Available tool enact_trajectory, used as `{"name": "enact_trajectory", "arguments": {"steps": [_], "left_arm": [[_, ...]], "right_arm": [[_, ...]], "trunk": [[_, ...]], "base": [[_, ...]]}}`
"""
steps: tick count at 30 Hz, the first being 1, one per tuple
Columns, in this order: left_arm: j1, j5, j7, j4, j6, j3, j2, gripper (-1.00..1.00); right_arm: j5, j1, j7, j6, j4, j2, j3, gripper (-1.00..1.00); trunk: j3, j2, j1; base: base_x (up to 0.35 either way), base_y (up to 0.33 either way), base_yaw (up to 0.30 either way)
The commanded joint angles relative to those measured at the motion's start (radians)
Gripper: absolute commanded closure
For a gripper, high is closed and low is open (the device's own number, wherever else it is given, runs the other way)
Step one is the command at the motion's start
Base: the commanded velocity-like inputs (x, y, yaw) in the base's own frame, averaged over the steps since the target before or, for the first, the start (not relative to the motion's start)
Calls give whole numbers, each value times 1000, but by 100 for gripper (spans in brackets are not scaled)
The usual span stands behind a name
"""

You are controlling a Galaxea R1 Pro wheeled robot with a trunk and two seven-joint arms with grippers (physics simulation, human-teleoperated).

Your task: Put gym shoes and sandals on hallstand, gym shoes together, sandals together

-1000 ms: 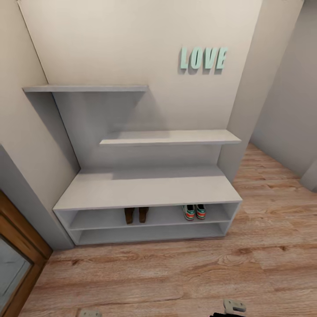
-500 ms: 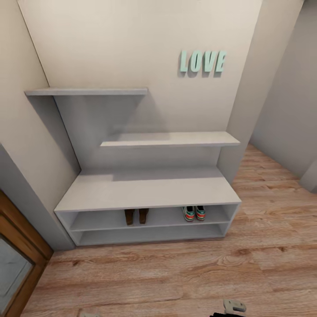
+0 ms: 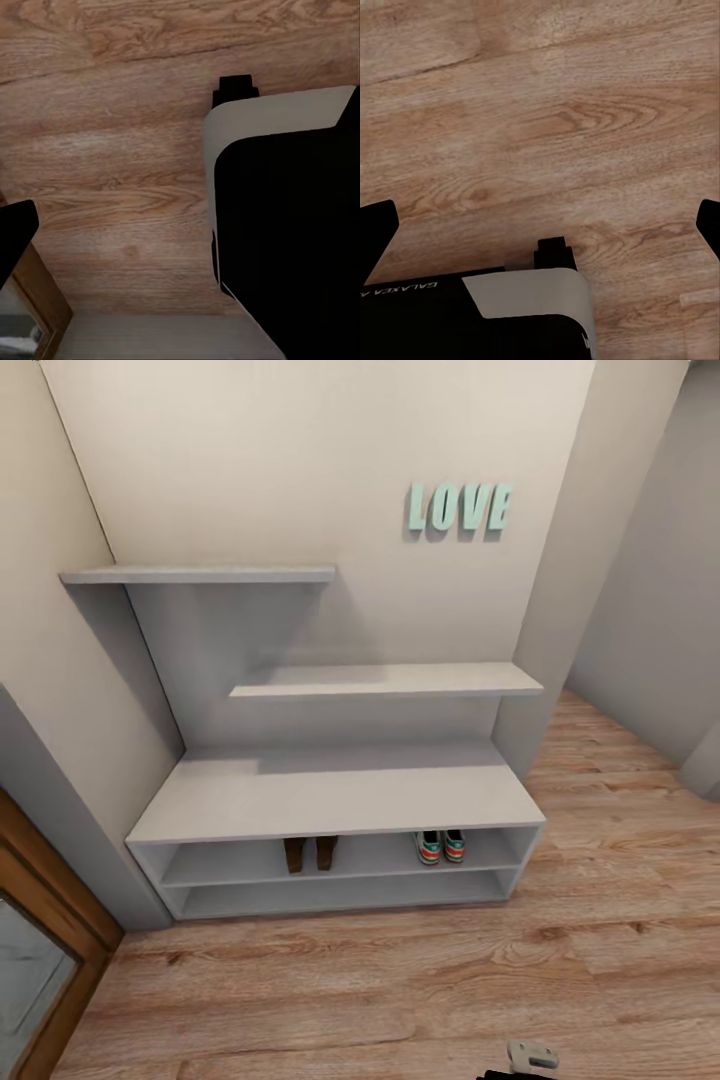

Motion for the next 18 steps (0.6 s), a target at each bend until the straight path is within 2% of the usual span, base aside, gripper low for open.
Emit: {"name": "enact_trajectory", "arguments": {"steps": [1, 9, 18], "left_arm": [[4, -10, -2, 3, 7, 8, -1, -100], [55, -10, -1, 33, 19, 4, 0, -100], [74, -11, -2, 34, 20, 4, -1, -100]], "right_arm": [[-9, 0, -2, 6, -2, 0, 8, -100], [-9, 0, -2, 6, -2, 0, 8, -100], [-9, 0, -2, 6, -2, 0, 9, -100]], "trunk": [[2, 7, -4], [27, 63, -35], [56, 126, -69]], "base": [[0, 0, 0], [0, 0, 0], [0, 0, 0]]}}
